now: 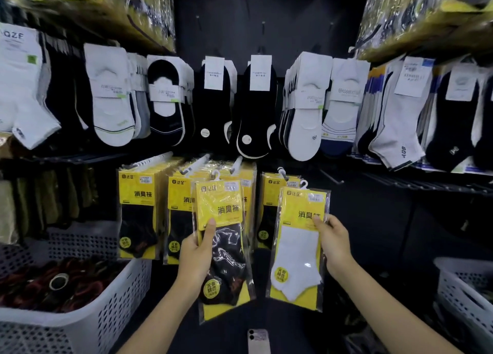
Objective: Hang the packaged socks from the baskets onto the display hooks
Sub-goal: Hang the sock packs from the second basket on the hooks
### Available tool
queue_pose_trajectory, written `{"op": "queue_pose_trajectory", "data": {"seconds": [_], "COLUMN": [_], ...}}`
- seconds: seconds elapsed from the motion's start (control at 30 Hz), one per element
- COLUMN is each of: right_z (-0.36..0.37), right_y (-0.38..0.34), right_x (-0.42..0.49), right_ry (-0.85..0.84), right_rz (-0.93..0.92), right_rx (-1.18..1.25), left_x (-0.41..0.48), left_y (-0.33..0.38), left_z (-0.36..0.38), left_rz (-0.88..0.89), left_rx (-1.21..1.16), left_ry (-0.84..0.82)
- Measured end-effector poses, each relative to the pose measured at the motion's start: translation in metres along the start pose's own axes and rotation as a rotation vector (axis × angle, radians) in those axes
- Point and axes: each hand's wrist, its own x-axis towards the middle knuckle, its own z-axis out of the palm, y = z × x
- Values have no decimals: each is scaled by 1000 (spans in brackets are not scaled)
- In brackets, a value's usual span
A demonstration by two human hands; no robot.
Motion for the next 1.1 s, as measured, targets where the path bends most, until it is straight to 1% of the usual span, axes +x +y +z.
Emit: {"op": "queue_pose_trajectory", "data": {"seconds": [0.07, 0.2, 0.3, 0.4, 0.6, 0.7, 0.77, 0.8, 0.87, 0.97, 1.03, 1.1], "right_z": [6, 19, 27, 33, 34, 24, 17, 16, 17, 22, 23, 22], "right_y": [-5, -4, 4, 15, 42, 53, 56, 55, 45, 27, 19, 17], "right_x": [12, 31, 42, 52, 62, 57, 51, 47, 32, 2, -18, -34], "right_ry": [-25, -141, -154, -114, 63, 170, 183, 161, 56, -193, -356, -439], "right_rz": [-33, -67, -72, -19, 127, 121, 82, 62, 37, 41, 49, 15], "right_rx": [-32, -118, -142, -103, -61, -143, -194, -181, -116, -58, -89, -148], "left_x": [5, 12, 13, 15, 14, 10, 8, 7, 4, -5, -12, -18], "left_y": [-1, -5, -8, -13, -20, -20, -19, -18, -18, -22, -25, -27], "left_z": [-2, -4, -5, -4, 3, 7, 9, 10, 16, 33, 47, 59], "left_rz": [-3, -13, -5, -1, -20, -26, -22, -21, -16, -8, 6, 15], "left_rx": [-19, -20, -28, -27, -42, -37, -22, -16, -18, -46, -65, -100], "left_ry": [7, 22, 25, 20, 0, -29, -49, -57, -80, -155, -220, -286]}}
